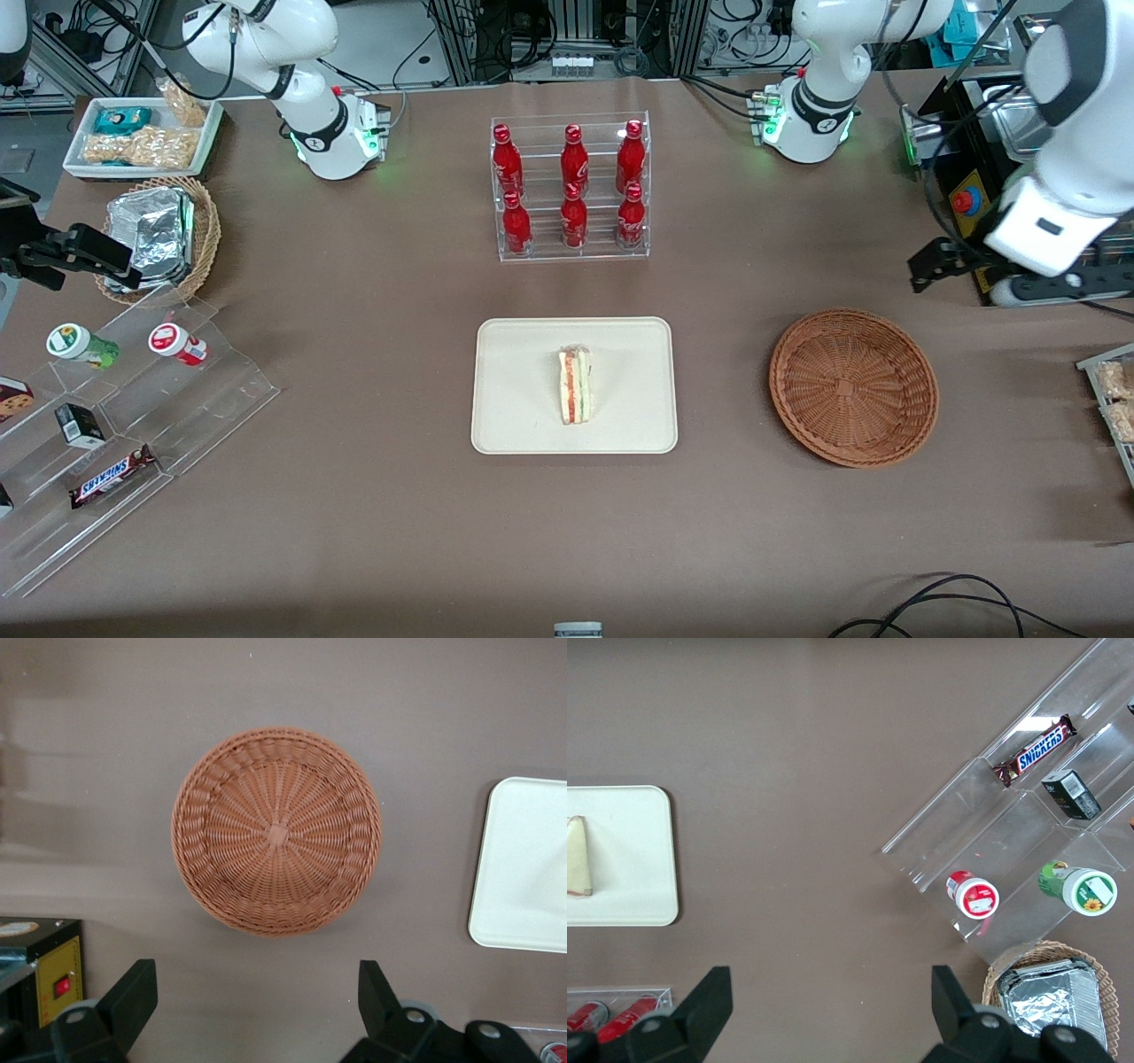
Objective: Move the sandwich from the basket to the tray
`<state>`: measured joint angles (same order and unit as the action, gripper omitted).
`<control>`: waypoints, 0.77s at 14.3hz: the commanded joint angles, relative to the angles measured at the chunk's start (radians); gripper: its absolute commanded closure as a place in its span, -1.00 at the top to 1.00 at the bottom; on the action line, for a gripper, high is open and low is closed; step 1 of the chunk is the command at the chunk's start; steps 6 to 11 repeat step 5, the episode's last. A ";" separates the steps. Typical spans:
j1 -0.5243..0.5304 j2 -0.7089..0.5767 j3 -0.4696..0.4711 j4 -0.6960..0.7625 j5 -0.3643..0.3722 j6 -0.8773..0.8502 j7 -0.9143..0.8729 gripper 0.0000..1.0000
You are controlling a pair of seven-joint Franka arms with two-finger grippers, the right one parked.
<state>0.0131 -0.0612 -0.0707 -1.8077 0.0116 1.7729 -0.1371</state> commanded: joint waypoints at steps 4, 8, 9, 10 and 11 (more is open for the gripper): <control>-0.024 0.089 0.012 0.151 -0.021 -0.055 0.022 1.00; -0.024 0.104 0.012 0.172 -0.022 -0.062 0.022 1.00; -0.024 0.104 0.012 0.172 -0.022 -0.062 0.022 1.00; -0.024 0.104 0.012 0.172 -0.022 -0.062 0.022 1.00; -0.024 0.104 0.012 0.172 -0.022 -0.062 0.022 1.00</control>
